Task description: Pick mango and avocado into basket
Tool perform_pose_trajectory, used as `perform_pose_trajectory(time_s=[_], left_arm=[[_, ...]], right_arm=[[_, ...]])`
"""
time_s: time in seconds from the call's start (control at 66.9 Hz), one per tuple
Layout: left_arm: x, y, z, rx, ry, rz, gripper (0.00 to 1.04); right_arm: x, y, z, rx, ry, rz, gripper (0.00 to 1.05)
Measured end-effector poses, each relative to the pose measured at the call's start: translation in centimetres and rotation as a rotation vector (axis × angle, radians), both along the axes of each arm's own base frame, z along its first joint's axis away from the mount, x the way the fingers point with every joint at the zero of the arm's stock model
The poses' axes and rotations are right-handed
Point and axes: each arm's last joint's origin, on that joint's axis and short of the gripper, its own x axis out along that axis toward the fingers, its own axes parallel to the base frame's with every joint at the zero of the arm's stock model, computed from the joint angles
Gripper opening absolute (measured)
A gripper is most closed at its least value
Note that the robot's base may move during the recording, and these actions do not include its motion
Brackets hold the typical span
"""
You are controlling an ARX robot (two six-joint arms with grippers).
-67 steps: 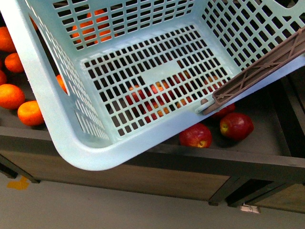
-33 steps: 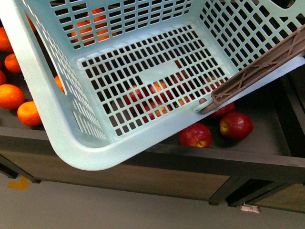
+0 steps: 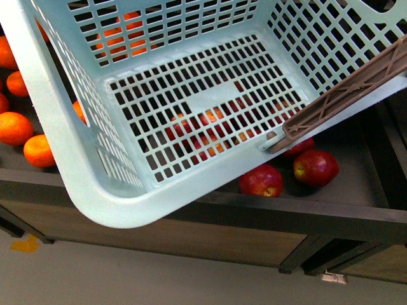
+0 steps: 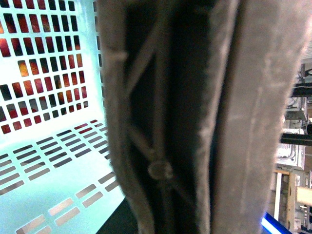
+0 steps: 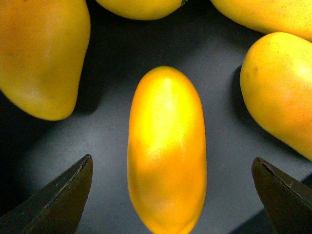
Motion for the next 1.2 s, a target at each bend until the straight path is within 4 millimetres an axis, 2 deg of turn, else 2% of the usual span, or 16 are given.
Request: perform_pose_trajectory(time_s=[0.388,0.702,0.777,0.986,1.046,1.195], left_arm=[[0.0,0.0,0.0,0.000,0.000,0.000,0.15],[0.0,0.0,0.0,0.000,0.000,0.001,0.15],[0.0,0.0,0.0,0.000,0.001,0.000,0.15],[0.0,0.0,0.0,0.000,0.000,0.001,0.15],[0.0,0.0,0.0,0.000,0.000,0.001,0.15],[0.0,0.0,0.0,0.000,0.001,0.000,0.15]], right_arm=[[1.7,-0.9,-2.6,0.008,0.039,-0.005,0.96],[2.4,-0.9,-3.8,0.003,0.054,0.003,0.96],[2.4,-0.8,-4.1,0.002,0.066,-0.001,0.89],[2.2,-0.7,-4.8,0.005,0.084,-0.006,0.58],[2.1,-0.7,-4.9,0.004,0.082,-0.005,0.54],[1.6,-0.5,-4.8,0.007,0.058,0.002,0.54]])
